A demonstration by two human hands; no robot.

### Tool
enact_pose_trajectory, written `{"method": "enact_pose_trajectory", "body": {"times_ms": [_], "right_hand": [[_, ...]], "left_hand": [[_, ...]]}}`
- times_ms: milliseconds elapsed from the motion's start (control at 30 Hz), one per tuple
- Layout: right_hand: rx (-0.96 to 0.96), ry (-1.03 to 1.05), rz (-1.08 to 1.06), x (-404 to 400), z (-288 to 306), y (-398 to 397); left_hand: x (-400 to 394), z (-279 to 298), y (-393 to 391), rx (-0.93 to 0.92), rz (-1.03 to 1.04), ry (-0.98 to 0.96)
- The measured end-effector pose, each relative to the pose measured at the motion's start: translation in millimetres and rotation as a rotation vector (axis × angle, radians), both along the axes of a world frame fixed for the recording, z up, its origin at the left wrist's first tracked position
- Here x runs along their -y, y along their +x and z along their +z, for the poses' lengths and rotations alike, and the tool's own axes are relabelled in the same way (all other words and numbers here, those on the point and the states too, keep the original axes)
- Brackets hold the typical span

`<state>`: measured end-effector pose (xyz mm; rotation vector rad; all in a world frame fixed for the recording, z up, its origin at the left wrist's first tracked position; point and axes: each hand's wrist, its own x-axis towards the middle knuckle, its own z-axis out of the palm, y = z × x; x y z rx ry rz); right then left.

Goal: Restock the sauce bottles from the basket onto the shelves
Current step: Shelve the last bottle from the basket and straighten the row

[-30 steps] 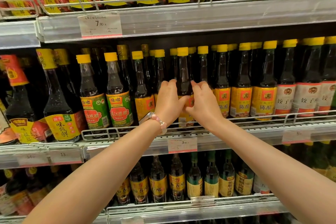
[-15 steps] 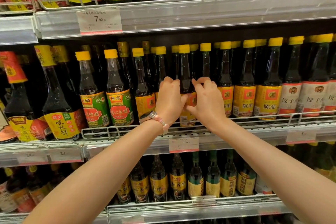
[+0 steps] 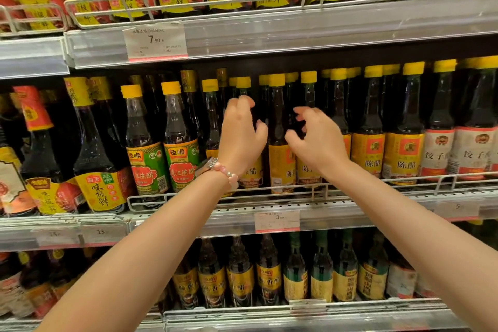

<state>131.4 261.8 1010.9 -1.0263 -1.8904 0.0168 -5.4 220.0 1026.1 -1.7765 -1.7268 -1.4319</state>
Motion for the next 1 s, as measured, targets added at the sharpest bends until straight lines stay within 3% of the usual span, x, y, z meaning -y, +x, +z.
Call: {"method": "enact_pose_trajectory", "body": {"times_ms": [200, 300, 433, 600, 767, 1000], "right_hand": [[-0.141, -0.077, 0.132, -8, 21, -12], [-0.159, -0.171, 0.189, -12, 26, -19], [-0.171, -0.309, 0.219, -17, 28, -25], [-0.189, -0.384, 0.236, -25, 28, -27], [-0.201, -0.378, 0.244, -29, 28, -28], [-0.198, -0.324, 0.196, -27, 27, -28]], "left_hand": [[-10, 15, -1, 0.019, 0.071, -0.001], [-19, 20, 3, 0.054, 0.117, -0.160], [-30, 40, 8, 0.281, 0.136, -0.400], [-33, 39, 3, 0.170, 0.151, -0.328], [-36, 40, 2, 0.288, 0.181, -0.379], [-32, 41, 1, 0.263, 0.172, -0.370]]}}
